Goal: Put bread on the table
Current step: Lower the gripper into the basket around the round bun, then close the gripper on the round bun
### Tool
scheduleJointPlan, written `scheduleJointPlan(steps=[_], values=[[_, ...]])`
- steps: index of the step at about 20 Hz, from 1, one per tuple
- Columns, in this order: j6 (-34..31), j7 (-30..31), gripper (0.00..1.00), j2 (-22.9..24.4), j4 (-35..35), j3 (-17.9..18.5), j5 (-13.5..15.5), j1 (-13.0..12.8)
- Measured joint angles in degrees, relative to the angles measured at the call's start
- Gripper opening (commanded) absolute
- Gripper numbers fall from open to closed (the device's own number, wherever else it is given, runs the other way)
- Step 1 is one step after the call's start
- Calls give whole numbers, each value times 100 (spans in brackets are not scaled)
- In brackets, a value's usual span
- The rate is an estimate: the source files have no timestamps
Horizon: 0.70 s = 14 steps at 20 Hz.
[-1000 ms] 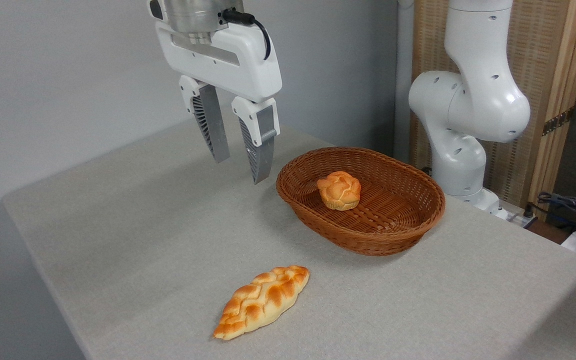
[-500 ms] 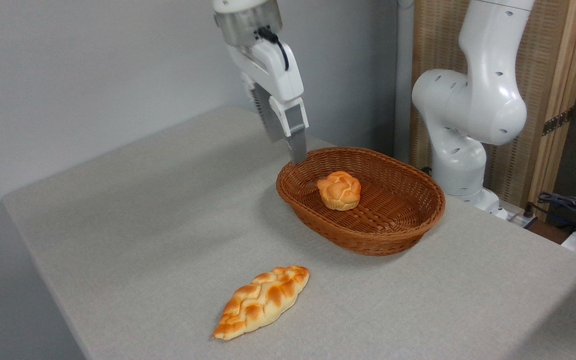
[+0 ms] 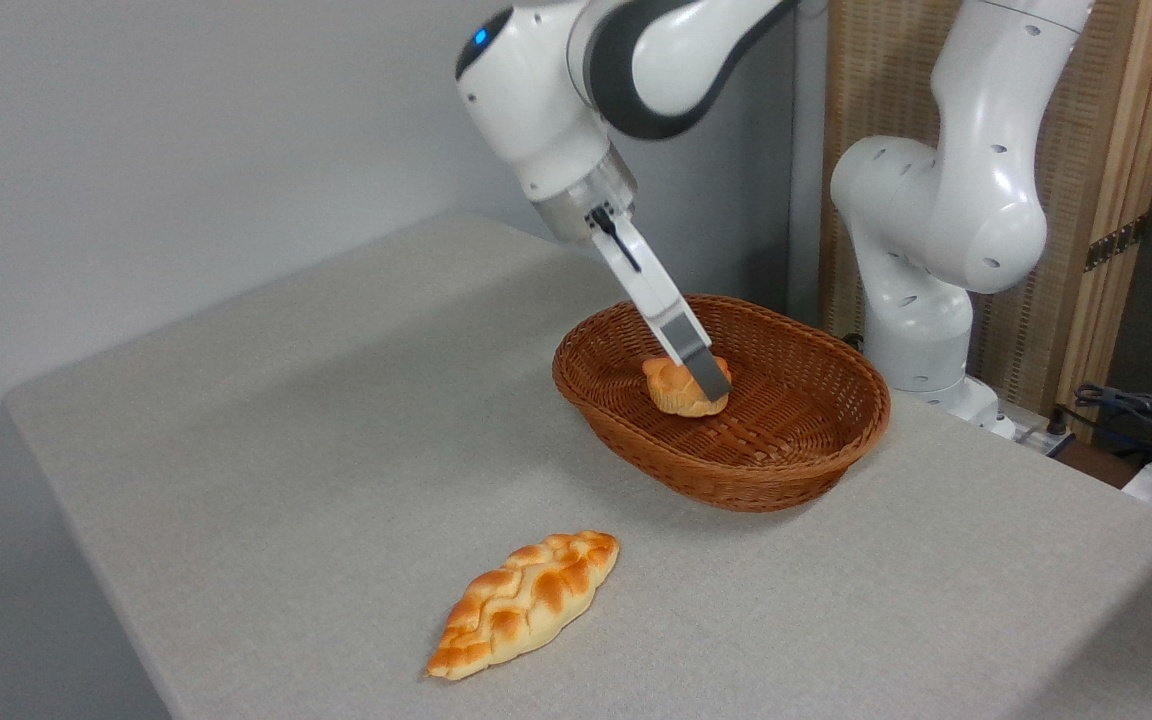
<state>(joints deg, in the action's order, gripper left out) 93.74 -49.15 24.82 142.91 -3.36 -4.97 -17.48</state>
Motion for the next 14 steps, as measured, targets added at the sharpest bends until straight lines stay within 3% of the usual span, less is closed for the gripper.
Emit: scheduleJointPlan(steps=[2,4,8,9,11,14], values=[[164,0,100,-46,97,-8,0,-4],[267,0,77,-98,112,-11,0,-13],[332,0,65,-149,112,-12,0,-20],[336,0,48,-149,112,-13,0,-20],[343,-2,28,-149,112,-13,0,-20],[343,-11,24,-149,112,-13,0,-21]])
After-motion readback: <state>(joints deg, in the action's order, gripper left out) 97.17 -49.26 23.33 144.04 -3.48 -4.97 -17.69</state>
